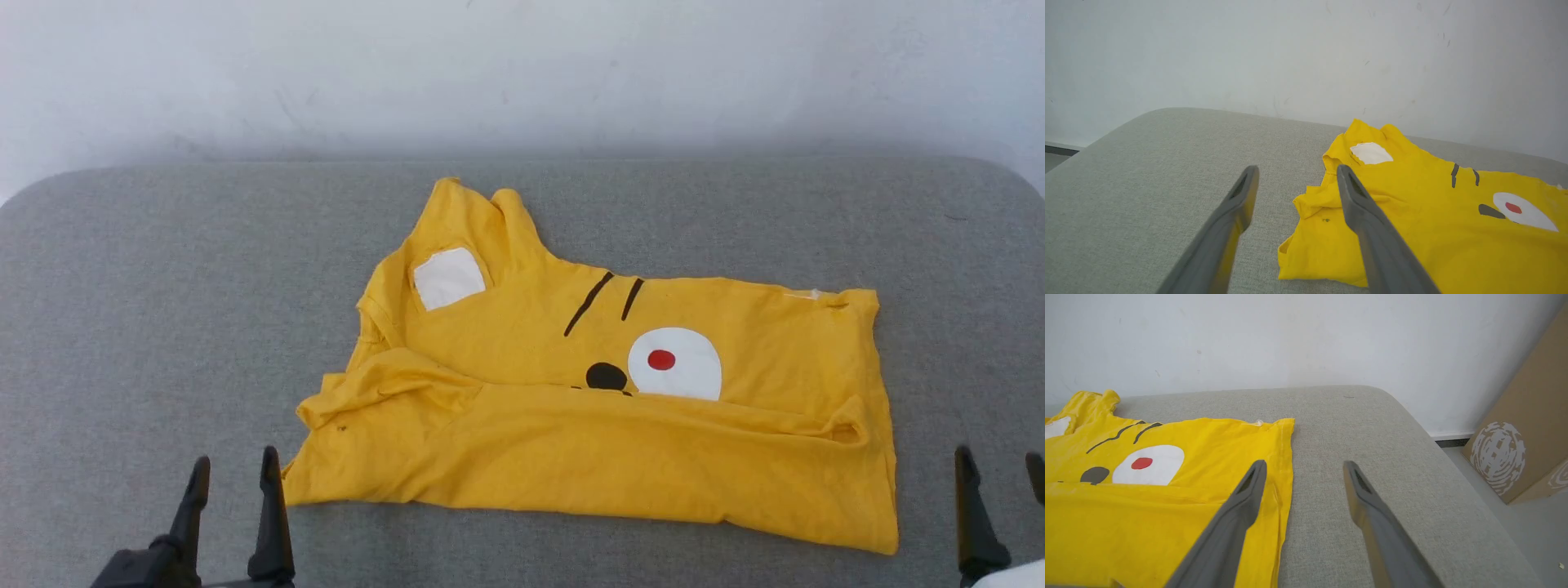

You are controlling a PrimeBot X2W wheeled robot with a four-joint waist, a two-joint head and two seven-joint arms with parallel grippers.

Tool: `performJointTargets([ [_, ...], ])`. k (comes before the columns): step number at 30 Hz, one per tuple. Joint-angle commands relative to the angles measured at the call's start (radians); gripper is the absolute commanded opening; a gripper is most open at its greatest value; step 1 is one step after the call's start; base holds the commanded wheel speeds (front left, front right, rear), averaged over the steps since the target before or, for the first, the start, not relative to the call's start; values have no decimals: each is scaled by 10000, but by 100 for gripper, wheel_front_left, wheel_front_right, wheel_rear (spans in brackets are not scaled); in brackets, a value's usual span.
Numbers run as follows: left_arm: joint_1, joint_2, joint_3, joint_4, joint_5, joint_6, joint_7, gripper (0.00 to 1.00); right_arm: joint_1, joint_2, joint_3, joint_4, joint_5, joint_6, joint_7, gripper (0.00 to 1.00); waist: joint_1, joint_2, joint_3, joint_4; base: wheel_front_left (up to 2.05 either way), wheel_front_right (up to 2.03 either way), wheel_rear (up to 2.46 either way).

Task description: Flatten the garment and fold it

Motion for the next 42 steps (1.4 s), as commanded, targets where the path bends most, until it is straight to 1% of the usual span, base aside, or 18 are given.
performJointTargets([
  [1,209,-137,124,16,152,-54,-53,100,141,34,4,221,45,-9,-231,100,1,-1,-109,52,0,0,0],
  [3,322,-305,263,100,218,-144,-54,100,167,35,48,507,126,-9,-470,100,1,-1,-164,71,0,0,0],
  [5,348,-321,339,199,231,-259,-54,100,149,36,98,678,55,-9,-602,100,1,-1,-189,86,0,0,0],
  [8,85,-58,234,366,195,-540,244,100,31,37,74,794,-67,-9,-716,100,1,-1,-128,144,0,0,0],
  [10,-256,240,76,542,138,-785,882,100,-42,38,89,816,-128,-9,-724,100,1,-1,-53,188,0,0,0],
  [15,-1168,1050,-430,979,-257,-1552,3148,100,-220,38,274,877,-199,-9,-675,100,1,-1,262,192,0,0,0],
  [18,-1643,1300,-522,1213,-750,-1911,4251,100,-319,38,377,936,-196,-9,-658,100,1,-1,538,149,0,0,0],
  [21,-2049,1496,-566,1512,-1191,-2207,5099,100,-401,38,451,972,-216,-9,-620,100,1,-1,818,76,0,0,0],
  [22,-2049,1496,-566,1512,-1191,-2207,5099,100,-401,38,451,972,-216,-9,-620,100,1,-1,818,76,0,0,0],
  [27,-2579,1612,-626,2118,-1859,-2599,6097,100,-562,39,490,954,-307,-9,-563,100,1,-1,1196,-67,0,0,0],
  [34,-3046,1494,-1039,3205,-2742,-3175,7547,100,-709,39,602,870,-450,-9,-394,100,1,-1,1452,-196,0,0,0],
  [36,-3116,1440,-1156,3322,-2945,-3409,7736,0,-748,39,663,840,-551,-9,-286,100,1,-1,1435,-230,0,0,0],
  [39,-3070,1355,-1187,3349,-3166,-3586,7690,0,-867,39,723,677,-776,-9,-90,100,1,-1,1297,-285,0,0,0],
  [42,-2888,1331,-1003,3186,-3004,-3500,7026,0,-1033,39,780,368,-1032,-9,220,100,1,-1,1108,-353,0,0,0],
])
